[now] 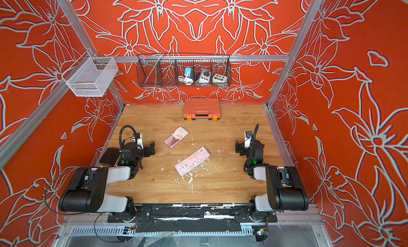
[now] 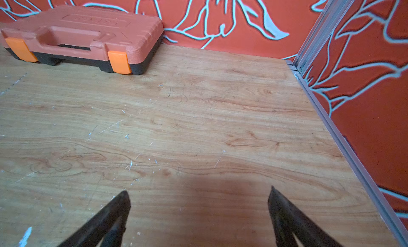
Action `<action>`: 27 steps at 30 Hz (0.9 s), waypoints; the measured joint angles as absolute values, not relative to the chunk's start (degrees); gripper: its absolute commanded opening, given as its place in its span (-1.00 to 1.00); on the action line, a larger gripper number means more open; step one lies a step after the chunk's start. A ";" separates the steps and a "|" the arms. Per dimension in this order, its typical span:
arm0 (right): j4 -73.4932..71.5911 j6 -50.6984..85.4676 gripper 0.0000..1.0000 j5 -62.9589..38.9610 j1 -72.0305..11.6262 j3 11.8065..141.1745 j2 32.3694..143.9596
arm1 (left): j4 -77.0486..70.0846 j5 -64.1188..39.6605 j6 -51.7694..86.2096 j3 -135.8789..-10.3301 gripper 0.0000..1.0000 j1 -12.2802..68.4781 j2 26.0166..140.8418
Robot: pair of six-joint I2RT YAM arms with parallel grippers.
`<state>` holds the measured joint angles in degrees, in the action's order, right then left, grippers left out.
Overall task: Open the ruler set and take out the ruler
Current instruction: Adjust the ruler set bag at the center of the board.
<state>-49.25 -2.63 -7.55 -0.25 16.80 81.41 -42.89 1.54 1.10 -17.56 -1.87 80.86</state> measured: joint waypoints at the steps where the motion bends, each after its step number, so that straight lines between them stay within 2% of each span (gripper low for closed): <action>1: -49.25 -2.66 0.96 -7.55 -0.25 16.80 81.41 | -42.89 1.54 1.10 -17.56 1.00 -1.87 80.86; 10: -48.82 -2.59 0.96 -7.49 -0.25 16.82 81.41 | -42.89 1.37 1.10 -17.56 1.00 -1.89 80.86; 19: -48.73 -0.62 0.96 -1.34 -0.30 16.69 80.79 | -42.78 1.37 1.10 -17.56 1.00 -1.89 80.75; 21: -44.23 -0.75 0.97 1.45 -1.50 15.66 75.02 | -38.04 1.83 0.84 -18.41 1.00 -1.41 78.15; 23: -37.80 1.67 0.96 3.20 -2.94 16.10 64.47 | -30.06 5.61 1.43 -21.28 1.00 1.21 72.49; 25: -34.72 8.08 0.96 2.50 -3.73 19.57 55.61 | -25.71 6.33 4.82 -25.02 0.88 4.80 65.87; 27: -30.61 14.98 0.96 -2.24 -3.86 26.87 53.23 | -22.63 6.39 8.56 -29.19 0.80 8.86 61.54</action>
